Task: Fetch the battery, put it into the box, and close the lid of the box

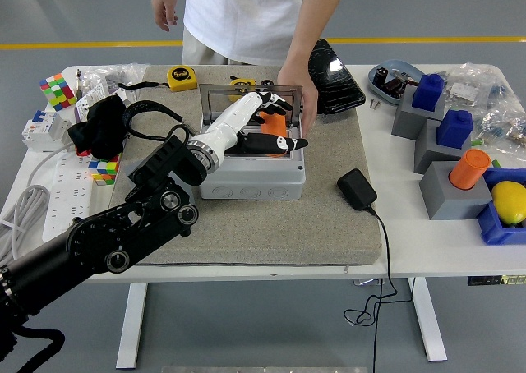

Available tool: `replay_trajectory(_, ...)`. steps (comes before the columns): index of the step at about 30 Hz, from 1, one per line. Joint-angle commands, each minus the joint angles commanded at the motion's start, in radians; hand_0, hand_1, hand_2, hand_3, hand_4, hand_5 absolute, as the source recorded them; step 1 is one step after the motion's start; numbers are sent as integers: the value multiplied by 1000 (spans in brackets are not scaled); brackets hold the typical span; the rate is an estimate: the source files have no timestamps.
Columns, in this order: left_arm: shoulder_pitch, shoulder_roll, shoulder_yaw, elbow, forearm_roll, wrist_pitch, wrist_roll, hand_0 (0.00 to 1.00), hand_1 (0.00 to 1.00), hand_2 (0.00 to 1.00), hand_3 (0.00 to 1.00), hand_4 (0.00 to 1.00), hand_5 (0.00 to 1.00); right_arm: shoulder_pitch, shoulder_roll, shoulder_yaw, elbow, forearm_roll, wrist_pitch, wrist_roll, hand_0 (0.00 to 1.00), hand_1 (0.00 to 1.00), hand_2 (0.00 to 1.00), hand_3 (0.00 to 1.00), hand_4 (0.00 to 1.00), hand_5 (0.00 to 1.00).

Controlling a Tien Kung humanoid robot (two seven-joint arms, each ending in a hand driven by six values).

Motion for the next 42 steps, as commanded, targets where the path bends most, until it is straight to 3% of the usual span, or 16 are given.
replay_trajectory(8,4,11,-3,-20,9,-8,12,660,789,734,707,998,403,-1,0,5,3,-6,0,1,623,642,664,568,985,517)
replay_trajectory(20,11,50,19,-36,-1,-26,36,626,767,711,699,998,401,1,0,12,6,-12,-1,1,623,642,664,568,986,515)
replay_trajectory(27,23,89,27,-117,-7,-30,45,606,757,696,685,998,405,-3,-1,13,4,-10,-1,1,623,642,664,567,986,514)
replay_trajectory(35,35,108,14,-177,-6,-35,54,598,756,693,680,998,404,-1,2,17,6,-13,-2,2,621,642,664,567,986,513)
replay_trajectory(42,77,126,-67,-239,1,-31,47,595,752,691,679,998,406,-2,1,17,4,-11,-2,2,622,642,664,567,986,513)
